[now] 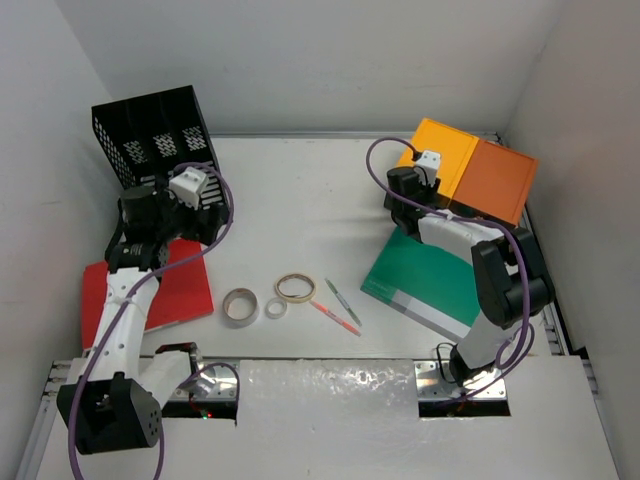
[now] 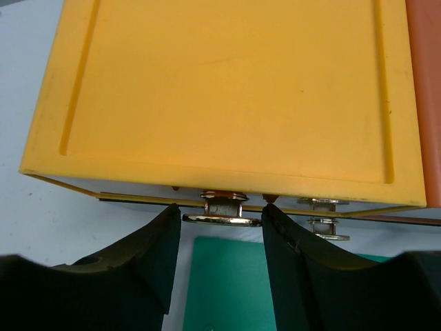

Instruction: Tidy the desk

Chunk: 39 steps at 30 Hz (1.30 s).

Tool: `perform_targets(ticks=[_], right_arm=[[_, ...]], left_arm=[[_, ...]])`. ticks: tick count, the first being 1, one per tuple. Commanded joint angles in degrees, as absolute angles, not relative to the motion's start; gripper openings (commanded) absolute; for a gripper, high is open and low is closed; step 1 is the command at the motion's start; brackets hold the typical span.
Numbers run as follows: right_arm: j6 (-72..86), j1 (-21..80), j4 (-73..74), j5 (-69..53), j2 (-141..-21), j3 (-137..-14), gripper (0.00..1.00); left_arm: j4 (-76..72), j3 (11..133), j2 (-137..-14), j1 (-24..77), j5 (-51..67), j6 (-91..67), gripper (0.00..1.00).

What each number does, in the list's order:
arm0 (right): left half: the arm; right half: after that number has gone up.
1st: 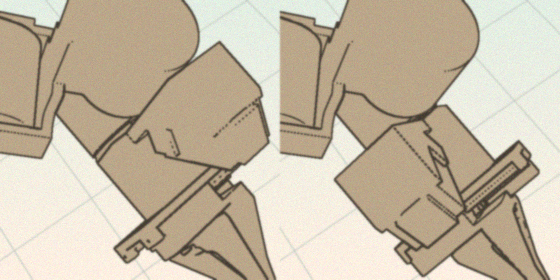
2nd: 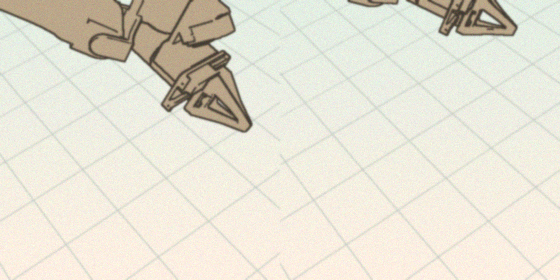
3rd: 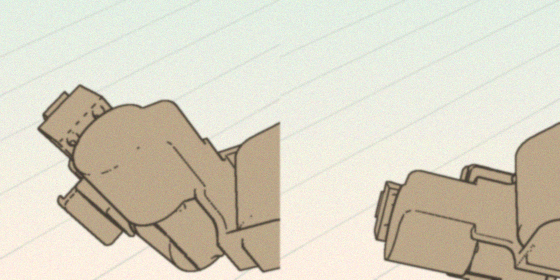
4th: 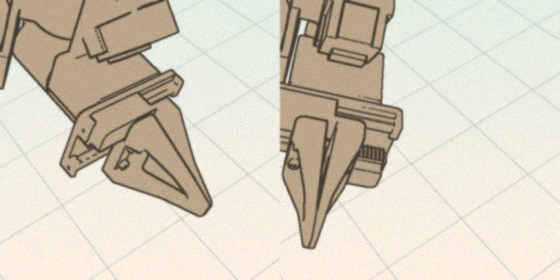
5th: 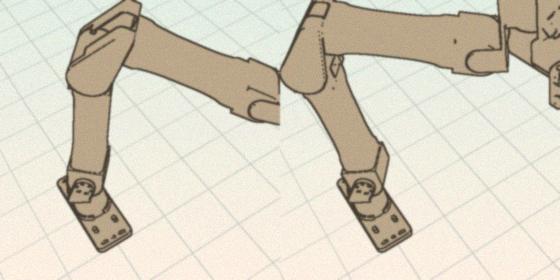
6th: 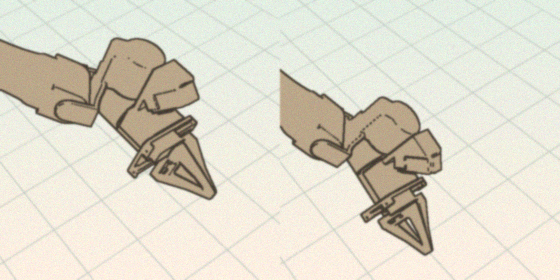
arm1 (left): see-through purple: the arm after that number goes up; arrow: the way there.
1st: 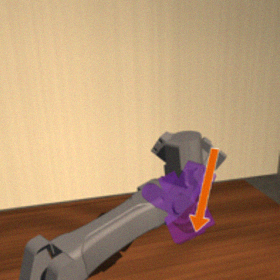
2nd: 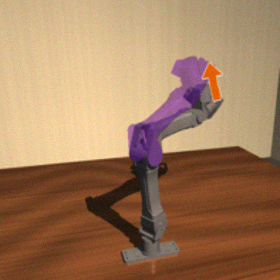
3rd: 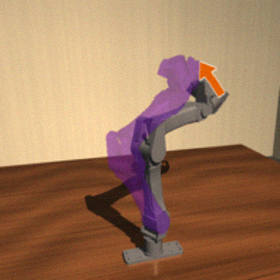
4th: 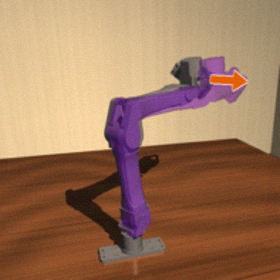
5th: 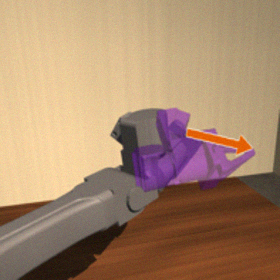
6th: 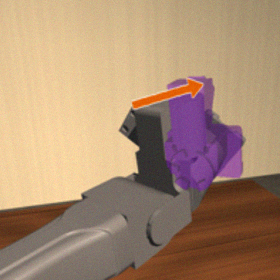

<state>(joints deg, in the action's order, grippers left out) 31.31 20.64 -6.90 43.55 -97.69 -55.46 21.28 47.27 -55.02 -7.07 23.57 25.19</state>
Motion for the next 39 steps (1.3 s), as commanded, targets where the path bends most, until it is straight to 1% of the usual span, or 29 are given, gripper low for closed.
perform_targets(ticks=[1,2,3,4,5,6,10,12,16,21,29,31,33,34,36,37,39], right_arm=[[28.0,20.3,-11.4,46.2,-95.7,-58.7,0.49],[27.7,20.3,-11.4,46.1,-95.8,-58.8,0.48],[27.7,20.3,-11.3,46.1,-95.9,-58.9,0.42],[28.0,20.3,-10.8,46.0,-96.0,-58.9,0.31],[28.3,20.4,-10.6,46.1,-96.0,-58.8,0.31],[28.5,20.4,-10.5,45.9,-95.9,-58.6,0.22],[30.1,21.2,-9.7,44.7,-95.3,-57.3,0.05],[30.8,22.5,-9.7,44.2,-94.7,-55.7,0.00],[33.4,26.0,-9.8,46.0,-91.9,-52.4,0.00],[36.0,33.3,-11.2,50.0,-87.2,-46.1,0.00],[37.8,40.0,-9.3,51.2,-83.4,-41.9,0.01],[38.2,41.2,-8.4,51.1,-82.9,-41.4,0.05],[38.2,42.0,-8.1,50.1,-82.1,-41.1,0.15],[38.1,42.5,-8.1,49.7,-81.7,-41.0,0.26],[38.4,42.9,-7.7,47.6,-80.7,-41.0,0.37],[38.4,43.2,-7.6,46.9,-80.2,-41.0,0.53],[38.1,43.6,-7.2,45.8,-79.0,-41.2,0.71]], left_arm=[[20.9,46.6,-54.1,-6.9,23.6,24.7,1.00],[20.8,46.6,-54.1,-7.0,23.4,24.7,1.00],[20.9,46.5,-54.4,-7.0,23.4,24.7,1.00],[20.9,46.5,-54.4,-6.9,23.5,24.6,1.00],[20.9,46.5,-54.4,-6.9,23.5,24.6,1.00],[20.9,46.4,-54.4,-7.0,23.5,24.7,1.00],[20.8,45.9,-54.3,-6.9,23.5,24.8,1.00],[20.7,45.8,-54.2,-6.9,23.5,25.0,1.00],[20.7,45.7,-54.4,-7.0,23.2,25.1,1.00],[20.7,45.8,-54.1,-6.9,23.2,25.1,0.99],[20.9,45.8,-53.8,-7.0,23.4,25.3,1.00],[20.9,45.6,-53.4,-6.9,23.4,25.4,1.00],[21.0,45.7,-53.3,-7.0,23.6,25.4,1.00],[21.1,45.7,-53.2,-7.0,23.6,25.4,0.99],[21.4,45.7,-53.0,-7.0,23.6,25.4,1.00],[21.4,45.9,-53.1,-7.0,23.6,25.5,1.00],[22.1,46.1,-52.8,-6.9,23.6,25.8,1.00]])
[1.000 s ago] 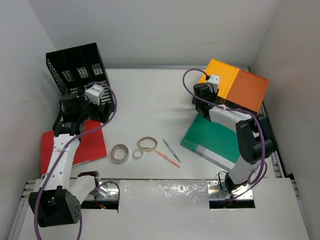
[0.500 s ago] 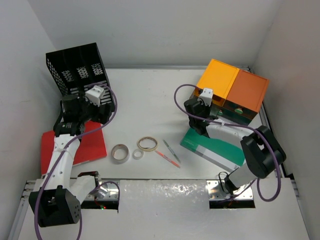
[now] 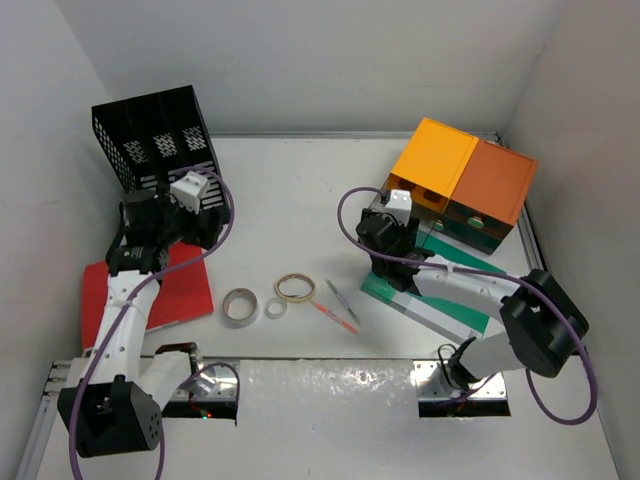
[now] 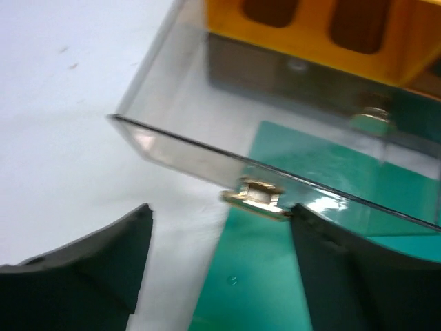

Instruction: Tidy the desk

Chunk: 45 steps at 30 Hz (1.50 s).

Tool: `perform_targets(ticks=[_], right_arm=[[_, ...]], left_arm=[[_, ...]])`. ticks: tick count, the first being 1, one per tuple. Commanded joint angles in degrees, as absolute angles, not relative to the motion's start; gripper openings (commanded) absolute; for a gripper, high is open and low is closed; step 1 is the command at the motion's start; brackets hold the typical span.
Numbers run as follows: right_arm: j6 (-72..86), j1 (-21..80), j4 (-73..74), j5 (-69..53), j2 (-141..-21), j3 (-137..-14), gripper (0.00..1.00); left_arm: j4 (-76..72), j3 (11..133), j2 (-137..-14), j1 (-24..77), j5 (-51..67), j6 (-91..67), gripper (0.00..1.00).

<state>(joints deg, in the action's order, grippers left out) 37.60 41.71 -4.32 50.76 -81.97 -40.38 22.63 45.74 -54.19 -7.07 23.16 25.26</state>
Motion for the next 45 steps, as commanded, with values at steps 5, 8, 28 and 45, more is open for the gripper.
perform_targets(ticks=[5,8,28,45], right_arm=[[33.3,45.1,-5.3,42.7,-76.6,-42.1,0.99],[30.3,45.4,-4.1,36.7,-74.3,-41.3,0.99],[7.0,48.6,-1.9,-6.2,-74.1,-37.7,0.87],[1.0,58.0,3.5,-1.0,-90.4,-40.7,0.51]], left_arm=[[24.4,46.4,-52.0,-6.9,23.4,26.9,1.00],[27.5,46.2,-51.7,-6.9,22.5,28.6,1.00],[29.2,41.3,-50.4,-7.0,18.4,28.7,1.00],[27.9,39.6,-51.6,-7.0,17.3,28.7,1.00]])
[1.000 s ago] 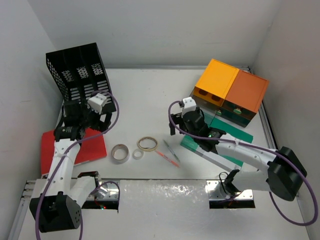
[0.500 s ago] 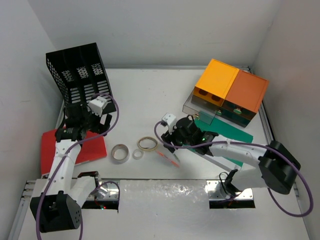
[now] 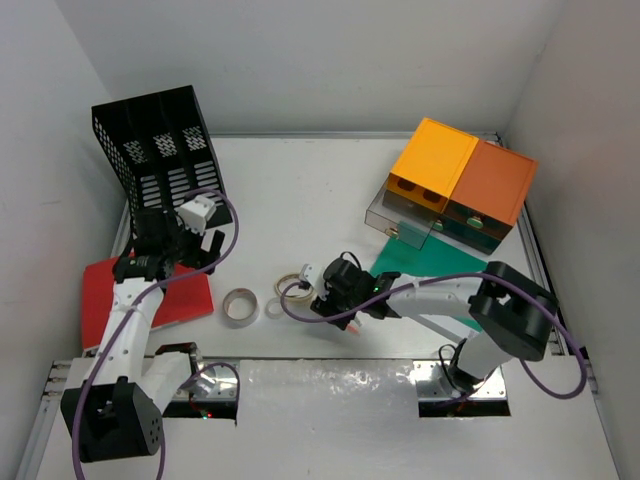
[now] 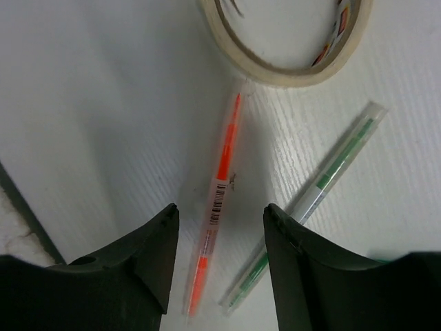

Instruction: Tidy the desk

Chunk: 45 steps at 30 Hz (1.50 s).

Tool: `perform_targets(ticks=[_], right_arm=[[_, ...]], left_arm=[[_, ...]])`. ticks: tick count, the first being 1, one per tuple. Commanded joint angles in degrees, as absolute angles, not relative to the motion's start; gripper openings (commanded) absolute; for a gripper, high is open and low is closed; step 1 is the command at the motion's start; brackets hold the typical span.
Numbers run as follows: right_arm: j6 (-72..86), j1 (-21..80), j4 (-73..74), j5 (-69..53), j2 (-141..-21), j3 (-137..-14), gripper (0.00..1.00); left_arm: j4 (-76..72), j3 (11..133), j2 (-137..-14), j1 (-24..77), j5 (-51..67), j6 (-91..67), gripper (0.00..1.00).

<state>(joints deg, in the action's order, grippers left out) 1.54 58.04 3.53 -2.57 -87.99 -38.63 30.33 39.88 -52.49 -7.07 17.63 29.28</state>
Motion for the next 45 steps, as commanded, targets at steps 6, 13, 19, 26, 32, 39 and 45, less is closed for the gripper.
perform_targets(ticks=[6,13,19,26,32,39,45], right_arm=[[2.1,58.2,1.8,-2.7,-94.6,-41.0,0.22],[3.3,60.5,2.3,-3.2,-93.2,-40.4,0.00],[3.2,60.6,3.9,-9.2,-85.5,-41.9,0.00],[1.2,60.2,4.8,-6.4,-71.9,-46.8,0.00],[5.5,45.2,6.6,10.3,-68.2,-56.9,0.00],[3.2,27.3,6.3,21.4,-76.4,-64.3,0.00],[7.1,19.1,8.3,17.2,-82.8,-65.1,0.00]], left_arm=[[28.2,39.8,-51.7,-6.9,17.5,28.6,0.99],[28.0,39.7,-51.6,-7.0,17.2,28.7,1.00],[27.8,39.3,-51.9,-7.0,17.2,28.8,1.00],[28.0,39.0,-50.8,-7.0,16.8,28.8,1.00],[28.2,39.7,-51.7,-7.0,17.2,28.6,1.00],[28.7,39.5,-49.5,-6.9,17.8,28.7,0.99],[28.8,39.6,-49.4,-7.0,18.0,28.7,1.00]])
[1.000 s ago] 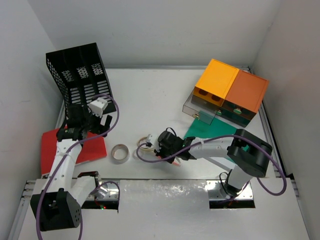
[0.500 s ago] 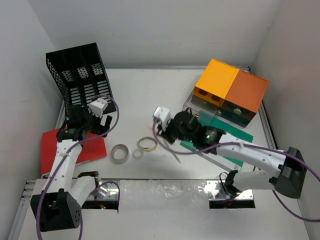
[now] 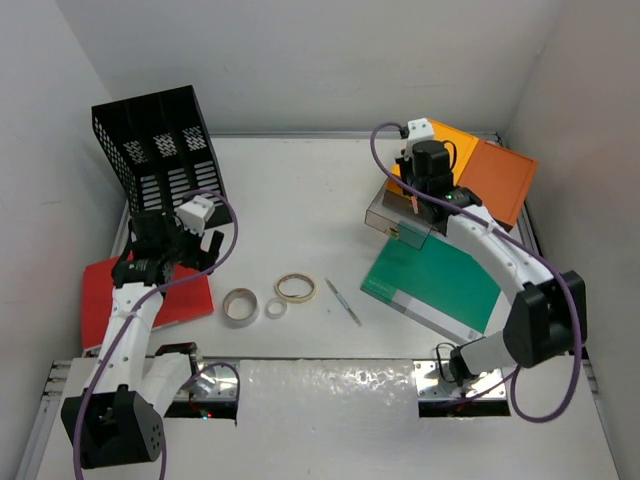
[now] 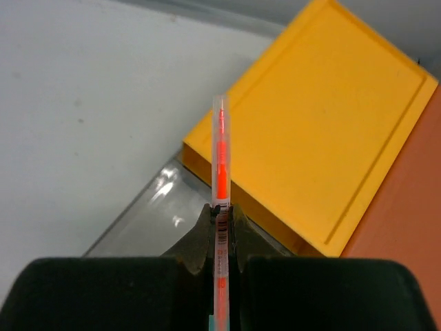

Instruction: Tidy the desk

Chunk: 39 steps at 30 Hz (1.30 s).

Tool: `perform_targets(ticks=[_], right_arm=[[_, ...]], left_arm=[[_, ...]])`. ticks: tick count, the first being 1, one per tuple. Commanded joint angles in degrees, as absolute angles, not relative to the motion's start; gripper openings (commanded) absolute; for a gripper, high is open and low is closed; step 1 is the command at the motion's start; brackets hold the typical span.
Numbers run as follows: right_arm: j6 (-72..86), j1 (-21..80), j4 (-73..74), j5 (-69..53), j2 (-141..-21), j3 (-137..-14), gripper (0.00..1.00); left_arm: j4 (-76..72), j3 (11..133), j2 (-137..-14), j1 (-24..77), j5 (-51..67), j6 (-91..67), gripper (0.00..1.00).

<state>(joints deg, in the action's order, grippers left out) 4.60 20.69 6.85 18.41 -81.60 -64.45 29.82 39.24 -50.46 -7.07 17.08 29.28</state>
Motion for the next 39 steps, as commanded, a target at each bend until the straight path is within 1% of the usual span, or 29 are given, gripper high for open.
perform_targets(ticks=[1,5,13,16,17,18,20,21,23,24,28,31,32,33,35,36,37,38,39], right_arm=[[7.1,18.8,6.9,17.1,-83.2,-64.3,0.00],[5.1,18.4,4.4,16.4,-83.6,-59.5,0.00],[4.7,18.2,8.2,11.3,-83.8,-57.1,0.00],[3.5,18.2,9.3,11.3,-83.5,-57.0,0.00],[3.3,18.2,9.8,11.4,-83.7,-57.2,0.04],[3.2,18.2,10.3,11.4,-83.8,-57.7,0.10],[2.6,18.2,12.2,11.3,-83.9,-59.6,0.25],[2.2,18.2,12.8,11.2,-83.8,-60.2,0.37],[1.1,18.2,14.4,11.4,-83.5,-62.8,0.49],[0.9,18.2,15.5,11.4,-82.9,-64.8,0.56],[1.1,18.4,17.4,8.7,-80.5,-68.9,0.65],[3.5,20.2,16.5,2.7,-78.0,-68.2,0.71],[3.6,21.3,16.3,0.6,-77.6,-67.7,0.72],[2.7,24.7,16.3,0.5,-77.1,-66.6,0.72],[0.8,29.6,16.7,1.5,-77.3,-65.5,0.67],[-2.2,35.0,17.0,3.1,-77.7,-64.1,0.61],[-3.2,37.8,17.3,4.6,-78.7,-63.3,0.51],[-3.8,40.0,17.7,6.3,-79.5,-62.6,0.32],[-3.7,43.3,18.7,7.7,-80.4,-61.4,0.27]], left_arm=[[28.8,39.6,-49.4,-6.9,18.0,28.7,1.00],[28.7,39.5,-49.3,-6.9,18.0,28.8,1.00],[28.3,39.1,-49.9,-7.0,18.1,29.0,1.00],[28.1,39.0,-49.9,-6.9,18.2,29.0,0.99],[28.1,39.0,-50.1,-6.9,18.2,29.0,1.00],[28.1,39.1,-50.1,-7.0,18.2,29.0,1.00],[28.1,39.1,-50.2,-6.9,18.2,29.0,1.00],[28.1,39.1,-50.3,-7.0,18.2,29.0,0.99],[28.1,39.0,-50.3,-6.9,18.2,29.0,1.00],[28.1,39.0,-50.2,-6.9,18.2,29.0,1.00],[28.1,39.1,-50.3,-7.0,18.1,29.0,1.00],[28.0,39.1,-50.3,-7.0,18.1,29.0,0.99],[28.0,39.1,-50.3,-7.0,18.0,28.9,1.00],[28.0,39.2,-50.3,-7.0,17.9,28.9,0.99],[27.9,39.1,-50.4,-7.0,17.9,28.7,1.00],[27.9,39.1,-50.4,-7.0,17.8,28.7,1.00],[28.0,39.1,-50.4,-7.0,17.6,28.7,0.99],[28.0,39.1,-50.4,-7.0,17.5,28.7,1.00],[28.0,39.0,-50.4,-7.0,17.4,28.7,1.00]])
